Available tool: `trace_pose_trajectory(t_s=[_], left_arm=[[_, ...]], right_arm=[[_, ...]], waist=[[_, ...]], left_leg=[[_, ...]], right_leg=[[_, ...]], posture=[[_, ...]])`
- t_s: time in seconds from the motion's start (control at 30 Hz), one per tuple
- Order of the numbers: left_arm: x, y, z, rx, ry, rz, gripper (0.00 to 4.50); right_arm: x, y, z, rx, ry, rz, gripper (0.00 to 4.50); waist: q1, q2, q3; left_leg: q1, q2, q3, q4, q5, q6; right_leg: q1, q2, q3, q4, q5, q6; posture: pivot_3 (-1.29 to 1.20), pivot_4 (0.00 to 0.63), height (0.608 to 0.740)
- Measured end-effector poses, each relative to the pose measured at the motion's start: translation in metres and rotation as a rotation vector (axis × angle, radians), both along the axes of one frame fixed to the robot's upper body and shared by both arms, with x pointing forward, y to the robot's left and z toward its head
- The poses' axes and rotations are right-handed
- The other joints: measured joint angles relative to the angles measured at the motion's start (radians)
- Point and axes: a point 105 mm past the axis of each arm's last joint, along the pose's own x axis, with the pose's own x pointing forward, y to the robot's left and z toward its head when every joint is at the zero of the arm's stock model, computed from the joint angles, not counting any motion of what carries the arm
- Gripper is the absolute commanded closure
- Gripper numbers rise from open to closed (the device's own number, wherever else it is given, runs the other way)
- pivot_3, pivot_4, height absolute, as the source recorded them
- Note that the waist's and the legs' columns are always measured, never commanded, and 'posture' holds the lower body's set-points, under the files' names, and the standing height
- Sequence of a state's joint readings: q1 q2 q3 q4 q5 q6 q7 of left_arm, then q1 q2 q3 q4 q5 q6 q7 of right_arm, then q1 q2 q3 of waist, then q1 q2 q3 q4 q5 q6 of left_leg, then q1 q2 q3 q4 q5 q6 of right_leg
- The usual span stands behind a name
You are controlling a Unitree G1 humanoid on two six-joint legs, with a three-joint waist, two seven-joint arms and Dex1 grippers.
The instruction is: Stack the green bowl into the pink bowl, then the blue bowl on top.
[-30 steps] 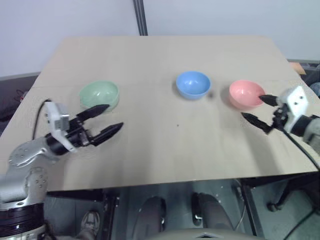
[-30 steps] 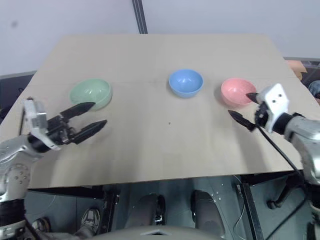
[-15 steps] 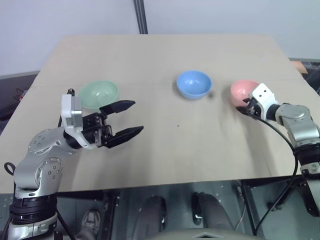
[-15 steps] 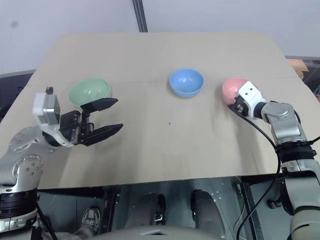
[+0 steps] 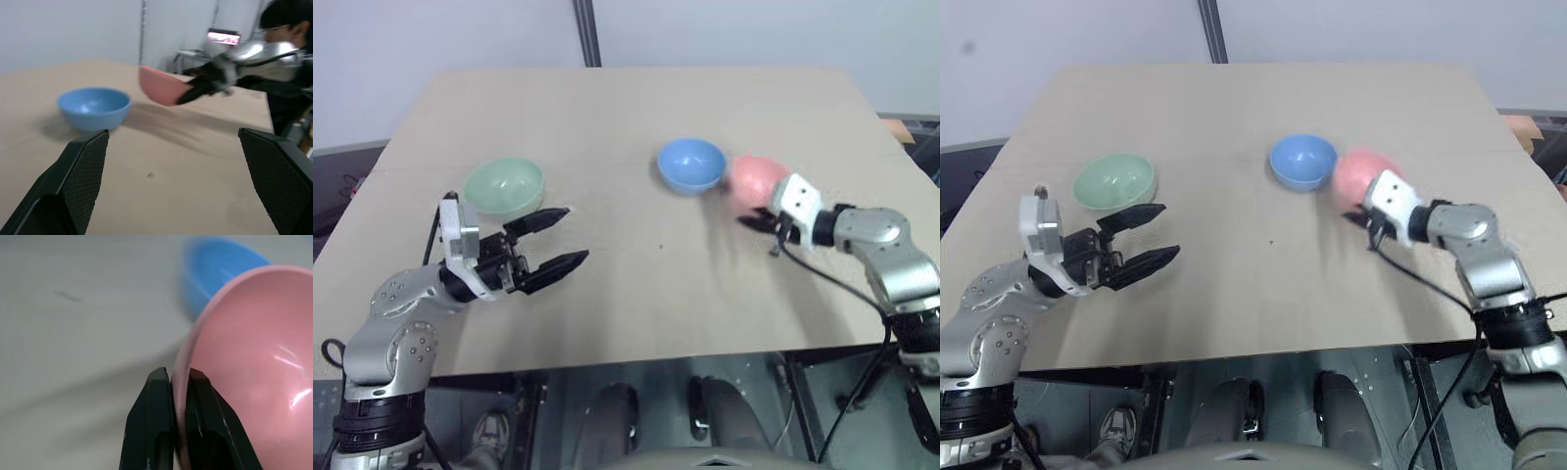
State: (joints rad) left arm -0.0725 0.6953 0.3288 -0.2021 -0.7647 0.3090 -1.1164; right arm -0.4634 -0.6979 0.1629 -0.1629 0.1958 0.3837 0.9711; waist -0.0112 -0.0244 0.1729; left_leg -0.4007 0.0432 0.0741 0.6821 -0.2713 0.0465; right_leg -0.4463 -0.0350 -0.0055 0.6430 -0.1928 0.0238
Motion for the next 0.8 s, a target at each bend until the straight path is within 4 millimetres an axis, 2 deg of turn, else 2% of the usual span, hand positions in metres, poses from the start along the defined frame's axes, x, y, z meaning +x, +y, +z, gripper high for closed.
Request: trace_pose_trajectory(t_s=[0.1, 0.17, 0.2, 0.3, 0.33, 0.37, 0.43, 0.47, 0.57, 0.67, 0.73, 0.77, 0.8], left_arm=[[0.003, 0.010, -0.004, 0.009, 0.001, 0.048, 0.00], [0.004, 0.013, -0.005, 0.013, -0.001, 0.060, 0.00], [0.005, 0.012, -0.005, 0.011, -0.003, 0.059, 0.00], [0.007, 0.008, -0.001, -0.006, -0.018, 0.055, 0.00], [0.006, 0.007, -0.001, -0.007, -0.022, 0.051, 0.00], [0.006, 0.007, 0.000, -0.007, -0.022, 0.051, 0.00], [0.006, 0.007, -0.001, -0.010, -0.020, 0.052, 0.00], [0.006, 0.007, 0.000, -0.010, -0.019, 0.052, 0.00], [0.005, 0.008, -0.002, -0.010, -0.012, 0.054, 0.00], [0.005, 0.008, -0.003, -0.011, -0.005, 0.066, 0.00], [0.003, 0.007, -0.003, -0.012, -0.007, 0.066, 0.00], [0.003, 0.007, -0.004, -0.014, -0.007, 0.067, 0.00], [0.003, 0.006, -0.004, -0.016, -0.007, 0.067, 0.00]], right_arm=[[-0.030, 0.030, -0.011, -0.019, 0.062, 0.122, 4.40], [-0.042, 0.052, -0.019, -0.023, 0.093, 0.170, 4.40], [-0.044, 0.060, -0.021, -0.013, 0.103, 0.179, 4.40], [-0.030, 0.098, -0.033, -0.031, 0.099, 0.172, 4.40], [-0.025, 0.103, -0.032, -0.044, 0.086, 0.166, 3.71], [-0.021, 0.102, -0.034, -0.065, 0.082, 0.156, 3.42], [-0.019, 0.097, -0.040, -0.095, 0.094, 0.134, 2.46], [-0.020, 0.095, -0.043, -0.108, 0.107, 0.130, 1.82], [-0.023, 0.092, -0.038, -0.118, 0.106, 0.118, 0.46], [-0.029, 0.091, -0.017, -0.052, 0.112, 0.115, 0.46], [-0.030, 0.090, 0.003, 0.013, 0.112, 0.115, 0.46], [-0.028, 0.088, 0.019, 0.047, 0.098, 0.113, 0.46], [-0.027, 0.088, 0.024, 0.056, 0.089, 0.111, 0.46]], waist=[[0.000, 0.000, 0.000], [-0.001, -0.001, -0.001], [-0.001, -0.002, -0.001], [-0.005, -0.002, -0.001], [-0.004, -0.002, -0.001], [-0.001, -0.002, -0.002], [0.008, -0.003, -0.002], [0.009, -0.003, -0.002], [0.005, -0.003, -0.002], [0.001, -0.003, -0.002], [0.000, -0.003, -0.002], [-0.001, -0.003, -0.002], [-0.001, -0.003, -0.002]], left_leg=[[0.000, -0.001, 0.000, 0.001, 0.000, 0.000], [0.001, -0.001, 0.001, 0.002, 0.000, 0.000], [0.001, -0.001, 0.001, 0.002, 0.000, 0.000], [0.003, -0.001, 0.002, 0.003, 0.001, -0.001], [0.003, -0.002, 0.001, 0.003, 0.001, -0.002], [0.002, -0.002, 0.000, 0.002, 0.001, -0.002], [0.000, -0.001, -0.001, 0.002, 0.001, -0.002], [-0.001, -0.002, -0.001, 0.002, 0.001, -0.002], [-0.001, -0.002, 0.000, 0.002, 0.002, -0.004], [-0.001, -0.001, -0.001, 0.001, 0.001, -0.002], [-0.001, -0.001, -0.001, 0.001, 0.001, -0.002], [0.000, -0.001, -0.001, 0.001, 0.001, -0.001], [0.000, -0.001, -0.001, 0.001, 0.001, -0.001]], right_leg=[[0.000, -0.001, 0.000, 0.000, -0.001, -0.001], [0.001, -0.002, 0.000, 0.000, -0.003, -0.003], [0.001, -0.002, 0.000, 0.001, -0.003, -0.002], [0.001, -0.001, 0.000, 0.003, -0.002, -0.004], [0.001, 0.000, 0.000, 0.004, -0.001, -0.006], [0.001, -0.001, -0.001, 0.004, -0.001, -0.006], [0.000, -0.002, -0.002, 0.003, -0.001, -0.006], [0.000, -0.002, -0.002, 0.002, -0.001, -0.006], [0.000, -0.002, -0.001, 0.000, 0.000, -0.004], [0.000, -0.002, -0.002, -0.001, 0.000, -0.003], [0.000, -0.002, -0.002, 0.000, 0.000, -0.004], [0.000, -0.002, -0.002, 0.000, 0.000, -0.004], [0.000, -0.002, -0.002, 0.000, -0.001, -0.006]], posture=[[0.00, 0.150, 0.740], [0.00, 0.150, 0.740], [0.00, 0.150, 0.740], [0.00, 0.150, 0.740], [0.00, 0.150, 0.740], [0.00, 0.150, 0.740], [0.00, 0.150, 0.740], [0.00, 0.150, 0.740], [0.00, 0.150, 0.740], [0.00, 0.150, 0.740], [0.00, 0.150, 0.740], [0.00, 0.150, 0.740], [0.00, 0.150, 0.740]])
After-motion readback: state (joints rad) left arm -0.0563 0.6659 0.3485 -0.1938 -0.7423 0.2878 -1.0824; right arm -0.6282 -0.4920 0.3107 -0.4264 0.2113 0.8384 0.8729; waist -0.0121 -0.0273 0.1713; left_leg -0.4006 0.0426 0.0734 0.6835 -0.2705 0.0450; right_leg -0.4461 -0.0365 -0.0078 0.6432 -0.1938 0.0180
